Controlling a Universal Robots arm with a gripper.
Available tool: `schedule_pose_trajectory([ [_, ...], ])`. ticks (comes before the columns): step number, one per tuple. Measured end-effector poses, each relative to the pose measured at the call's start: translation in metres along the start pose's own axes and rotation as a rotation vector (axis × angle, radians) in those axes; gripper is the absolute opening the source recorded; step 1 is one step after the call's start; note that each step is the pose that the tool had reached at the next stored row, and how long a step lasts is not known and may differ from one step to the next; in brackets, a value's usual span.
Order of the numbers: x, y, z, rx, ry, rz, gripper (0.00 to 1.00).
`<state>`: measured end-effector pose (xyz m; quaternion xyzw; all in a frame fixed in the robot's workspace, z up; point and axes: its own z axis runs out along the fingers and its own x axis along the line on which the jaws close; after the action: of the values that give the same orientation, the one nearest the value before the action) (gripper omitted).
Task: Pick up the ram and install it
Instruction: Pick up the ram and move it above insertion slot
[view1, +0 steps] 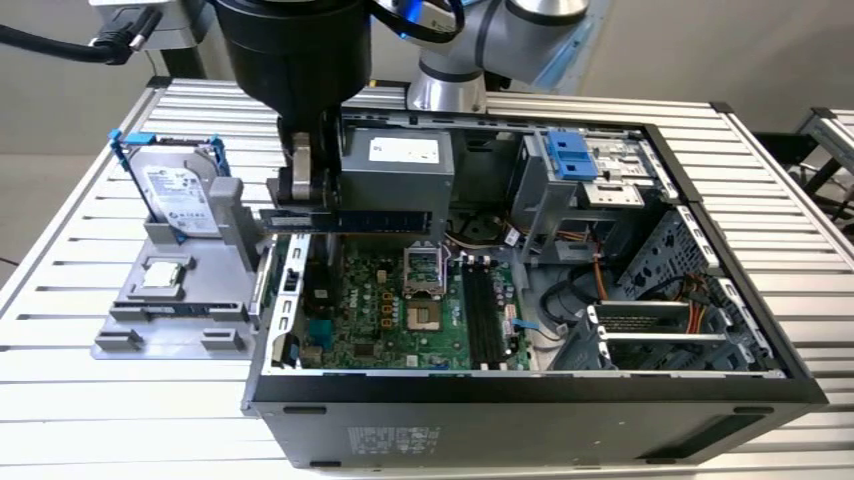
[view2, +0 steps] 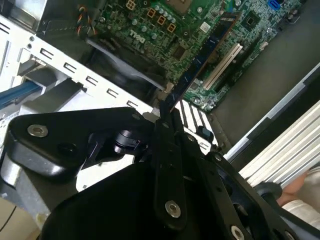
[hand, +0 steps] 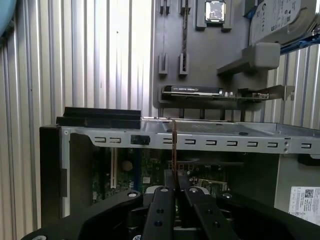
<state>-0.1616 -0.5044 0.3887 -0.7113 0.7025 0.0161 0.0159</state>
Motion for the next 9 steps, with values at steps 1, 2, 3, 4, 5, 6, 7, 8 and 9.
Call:
schedule_pose_trajectory([
  [1,0.0000,-0.0021,0.0000,-0.0001,0.0001,0.000,0.00],
  [2,0.0000,-0.0045,-0.0001,-0.0002,0.0001,0.000,0.00],
  [3,0.0001,-0.0065,-0.0001,-0.0003,0.0001,0.000,0.00],
  [4,0.0001,-0.0087,-0.0001,-0.0003,0.0000,0.000,0.00],
  [5,0.0001,-0.0109,-0.0001,-0.0004,0.0001,0.000,0.00],
  [6,0.0001,-0.0130,-0.0001,-0.0005,0.0000,0.000,0.00],
  [7,0.0002,-0.0150,-0.0001,-0.0005,0.0000,0.000,0.00],
  [8,0.0002,-0.0171,-0.0002,-0.0006,0.0001,0.000,0.00],
  [9,0.0002,-0.0192,-0.0002,-0.0006,0.0000,0.000,0.00],
])
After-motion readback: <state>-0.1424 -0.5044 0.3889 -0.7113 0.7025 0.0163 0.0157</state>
